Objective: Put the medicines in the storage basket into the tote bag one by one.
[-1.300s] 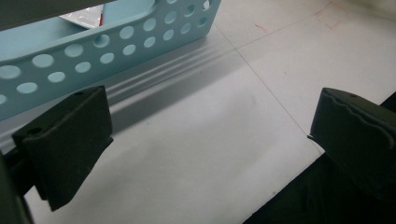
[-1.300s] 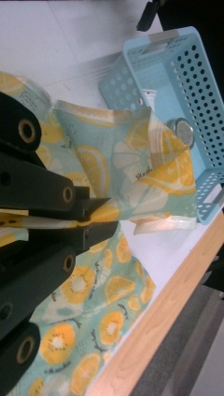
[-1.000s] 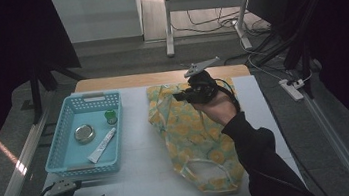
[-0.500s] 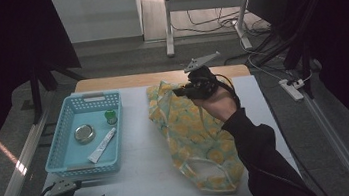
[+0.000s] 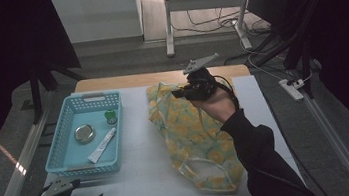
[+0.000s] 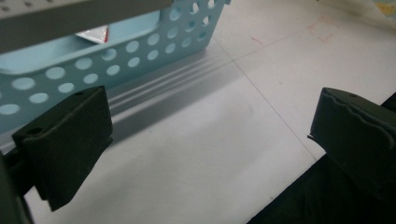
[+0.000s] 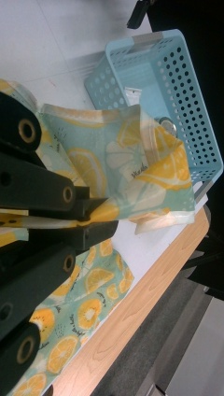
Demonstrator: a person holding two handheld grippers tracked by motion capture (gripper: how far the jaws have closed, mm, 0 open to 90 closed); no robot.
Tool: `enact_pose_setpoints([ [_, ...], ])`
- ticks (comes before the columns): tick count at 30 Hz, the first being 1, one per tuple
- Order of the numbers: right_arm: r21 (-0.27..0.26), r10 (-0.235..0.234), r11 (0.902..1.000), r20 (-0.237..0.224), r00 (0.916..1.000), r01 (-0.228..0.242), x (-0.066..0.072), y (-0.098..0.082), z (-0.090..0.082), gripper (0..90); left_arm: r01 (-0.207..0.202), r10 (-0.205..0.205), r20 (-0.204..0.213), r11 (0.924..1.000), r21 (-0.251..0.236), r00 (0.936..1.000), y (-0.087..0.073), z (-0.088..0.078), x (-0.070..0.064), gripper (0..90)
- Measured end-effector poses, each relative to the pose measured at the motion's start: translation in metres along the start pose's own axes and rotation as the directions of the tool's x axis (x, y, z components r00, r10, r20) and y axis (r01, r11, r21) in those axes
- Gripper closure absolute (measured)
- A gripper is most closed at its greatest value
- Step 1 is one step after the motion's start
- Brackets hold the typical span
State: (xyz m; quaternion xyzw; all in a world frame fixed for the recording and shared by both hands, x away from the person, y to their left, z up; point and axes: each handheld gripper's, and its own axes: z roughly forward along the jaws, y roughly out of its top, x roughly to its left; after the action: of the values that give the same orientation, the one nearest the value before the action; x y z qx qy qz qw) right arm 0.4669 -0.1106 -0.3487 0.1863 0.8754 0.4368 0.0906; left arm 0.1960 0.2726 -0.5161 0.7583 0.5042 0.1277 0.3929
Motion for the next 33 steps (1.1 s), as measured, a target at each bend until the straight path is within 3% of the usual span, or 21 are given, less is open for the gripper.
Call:
enact_pose_setpoints([
  [10, -0.003, 0.001, 1.0000, -0.010, 1.0000, -0.001, 0.000, -0.004, 0.002, 90.0, -0.002, 0.003, 0.038, 0.9997, -0.025, 0.9993, 0.004, -0.004, 0.003, 0.0],
  [14, -0.002, -0.002, 1.0000, -0.011, 0.9999, 0.002, 0.000, -0.004, 0.002, 90.0, -0.008, 0.011, 0.051, 0.9983, -0.057, 0.9986, 0.006, -0.008, 0.005, 0.0],
  [18, -0.002, -0.007, 1.0000, -0.012, 0.9999, 0.006, 0.001, -0.004, 0.003, 90.0, -0.010, 0.014, 0.046, 0.9957, -0.092, 0.9988, 0.010, -0.012, 0.006, 0.0],
  [22, -0.004, -0.004, 1.0000, -0.015, 0.9999, 0.004, 0.001, -0.004, 0.003, 90.0, 0.022, -0.016, 0.058, 0.9946, -0.102, 0.9982, 0.015, -0.015, 0.005, 0.0],
  [25, -0.007, -0.006, 1.0000, -0.018, 0.9998, 0.005, 0.002, -0.004, 0.004, 90.0, 0.012, -0.009, 0.025, 0.9939, -0.110, 0.9996, 0.020, -0.017, 0.004, 0.0],
  [29, -0.013, -0.005, 0.9999, -0.022, 0.9998, 0.005, 0.002, -0.004, 0.003, 90.0, -0.005, 0.006, 0.002, 0.9954, -0.096, 1.0000, 0.025, -0.016, 0.003, 0.0],
  [33, -0.019, -0.001, 0.9998, -0.024, 0.9997, 0.001, 0.000, -0.006, 0.001, 90.0, -0.030, 0.030, -0.022, 0.9991, -0.030, 0.9993, 0.032, -0.012, 0.003, 0.0],
])
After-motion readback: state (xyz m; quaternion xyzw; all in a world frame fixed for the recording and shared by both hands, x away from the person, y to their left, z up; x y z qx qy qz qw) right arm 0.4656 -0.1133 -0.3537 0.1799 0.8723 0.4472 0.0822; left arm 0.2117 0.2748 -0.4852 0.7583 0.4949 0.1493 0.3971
